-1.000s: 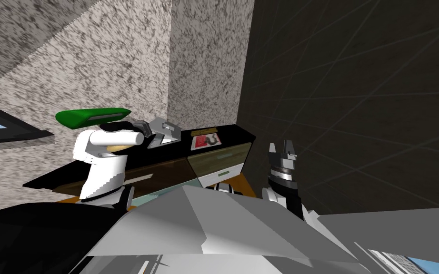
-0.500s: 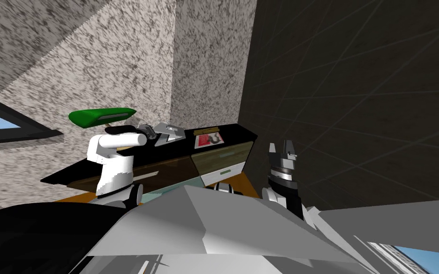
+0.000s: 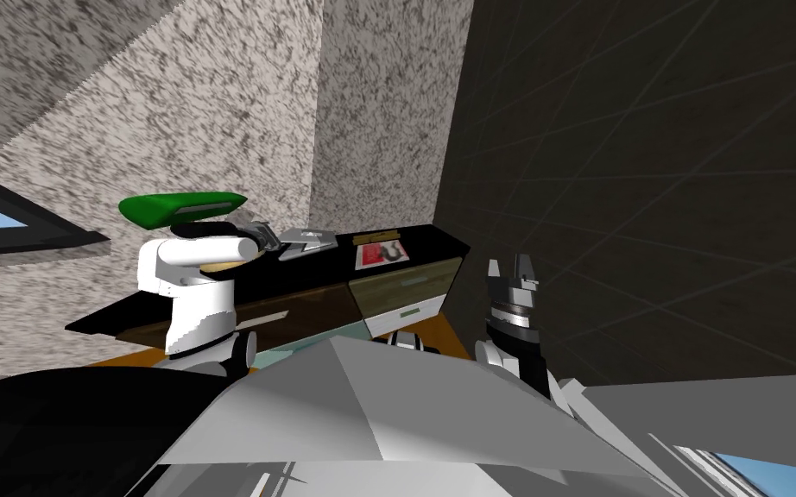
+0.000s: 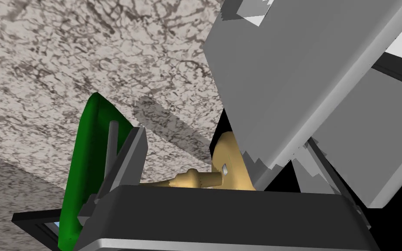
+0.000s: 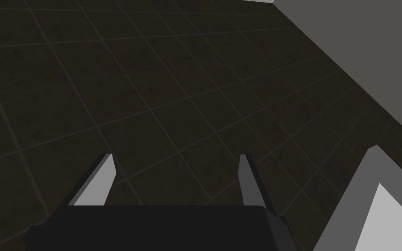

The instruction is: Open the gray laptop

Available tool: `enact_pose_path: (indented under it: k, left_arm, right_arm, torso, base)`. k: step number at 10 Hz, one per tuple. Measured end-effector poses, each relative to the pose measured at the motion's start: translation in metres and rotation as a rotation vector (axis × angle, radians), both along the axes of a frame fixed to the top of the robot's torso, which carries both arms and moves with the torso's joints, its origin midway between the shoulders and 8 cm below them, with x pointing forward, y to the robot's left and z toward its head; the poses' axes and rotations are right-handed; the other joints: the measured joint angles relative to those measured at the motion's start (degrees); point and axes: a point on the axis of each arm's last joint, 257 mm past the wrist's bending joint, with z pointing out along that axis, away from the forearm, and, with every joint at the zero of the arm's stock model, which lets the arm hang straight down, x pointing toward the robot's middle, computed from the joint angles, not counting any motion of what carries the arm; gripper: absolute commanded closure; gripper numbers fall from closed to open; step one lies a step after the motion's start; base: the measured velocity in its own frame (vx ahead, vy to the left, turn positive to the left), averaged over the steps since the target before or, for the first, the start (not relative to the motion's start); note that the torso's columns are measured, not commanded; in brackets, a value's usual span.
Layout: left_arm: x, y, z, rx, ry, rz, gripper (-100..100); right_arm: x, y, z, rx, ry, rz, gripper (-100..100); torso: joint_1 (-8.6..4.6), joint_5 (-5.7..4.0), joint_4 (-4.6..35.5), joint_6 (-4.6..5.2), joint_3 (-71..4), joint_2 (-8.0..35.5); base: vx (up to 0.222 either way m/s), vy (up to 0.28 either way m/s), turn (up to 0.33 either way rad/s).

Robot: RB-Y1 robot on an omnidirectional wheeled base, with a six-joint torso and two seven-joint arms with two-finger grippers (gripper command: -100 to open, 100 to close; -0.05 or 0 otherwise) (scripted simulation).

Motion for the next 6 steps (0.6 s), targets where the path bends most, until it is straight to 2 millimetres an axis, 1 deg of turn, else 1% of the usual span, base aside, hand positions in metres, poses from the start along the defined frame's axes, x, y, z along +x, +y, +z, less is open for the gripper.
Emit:
enact_pose_path:
  k: [5, 6]
  left_arm:
    - [-0.016, -0.011, 0.034, 0.012, -0.008, 0.002, -100]
    - [-0.017, -0.011, 0.034, 0.010, -0.006, 0.003, 0]
  right_arm:
    - [0.000, 0.000, 0.000, 0.000, 0.000, 0.000, 0]
    - [0.000, 0.000, 0.000, 0.000, 0.000, 0.000, 0]
  torso:
    - [0.22, 0.22, 0.0, -0.21, 0.1, 0.2]
    - [0.22, 0.23, 0.0, -0.21, 0.2, 0.2]
  base:
    - [0.026, 0.015, -0.014]
    - [0.000, 0.000, 0.000]
